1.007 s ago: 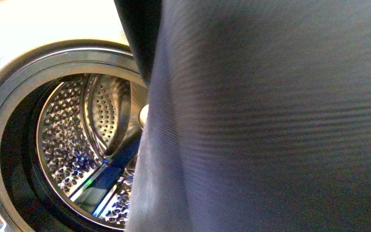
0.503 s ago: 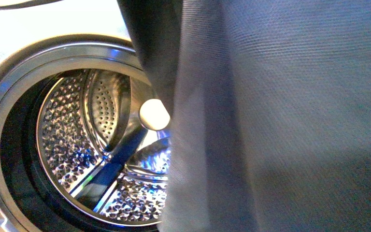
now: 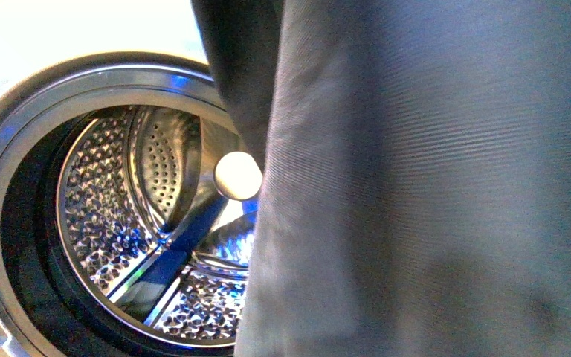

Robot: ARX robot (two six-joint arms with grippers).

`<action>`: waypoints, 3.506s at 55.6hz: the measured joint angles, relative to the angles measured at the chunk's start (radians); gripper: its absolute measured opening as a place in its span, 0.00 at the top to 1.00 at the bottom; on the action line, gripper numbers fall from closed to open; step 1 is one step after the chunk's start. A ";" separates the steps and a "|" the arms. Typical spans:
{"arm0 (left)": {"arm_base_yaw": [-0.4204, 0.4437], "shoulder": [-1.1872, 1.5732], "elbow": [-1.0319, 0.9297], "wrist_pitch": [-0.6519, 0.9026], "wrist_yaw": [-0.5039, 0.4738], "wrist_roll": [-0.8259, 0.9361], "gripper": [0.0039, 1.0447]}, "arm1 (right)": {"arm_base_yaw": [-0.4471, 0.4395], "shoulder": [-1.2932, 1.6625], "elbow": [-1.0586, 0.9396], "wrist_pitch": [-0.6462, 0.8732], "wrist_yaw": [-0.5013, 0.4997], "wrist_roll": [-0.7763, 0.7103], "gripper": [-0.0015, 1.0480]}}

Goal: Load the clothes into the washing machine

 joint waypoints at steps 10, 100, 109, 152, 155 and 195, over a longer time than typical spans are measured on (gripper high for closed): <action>-0.047 0.042 0.038 0.023 -0.022 -0.007 0.06 | 0.000 0.000 0.000 0.000 0.000 0.000 0.88; 0.279 -0.024 -0.076 -0.053 -0.331 0.140 0.91 | 0.000 -0.003 0.002 0.004 -0.001 -0.006 0.07; 0.373 -0.050 -0.156 -0.029 -0.287 0.126 0.91 | 0.000 -0.003 0.002 0.004 -0.001 -0.007 0.07; 0.497 -0.038 -0.370 -0.185 -0.102 0.314 0.91 | 0.000 -0.005 0.006 0.005 -0.001 -0.006 0.07; 0.497 -0.021 -0.381 -0.187 -0.114 0.322 0.91 | 0.000 -0.005 0.006 0.005 -0.001 -0.006 0.07; 0.525 0.261 -0.404 -0.169 -0.204 0.468 0.91 | 0.000 -0.005 0.006 0.005 -0.001 -0.006 0.07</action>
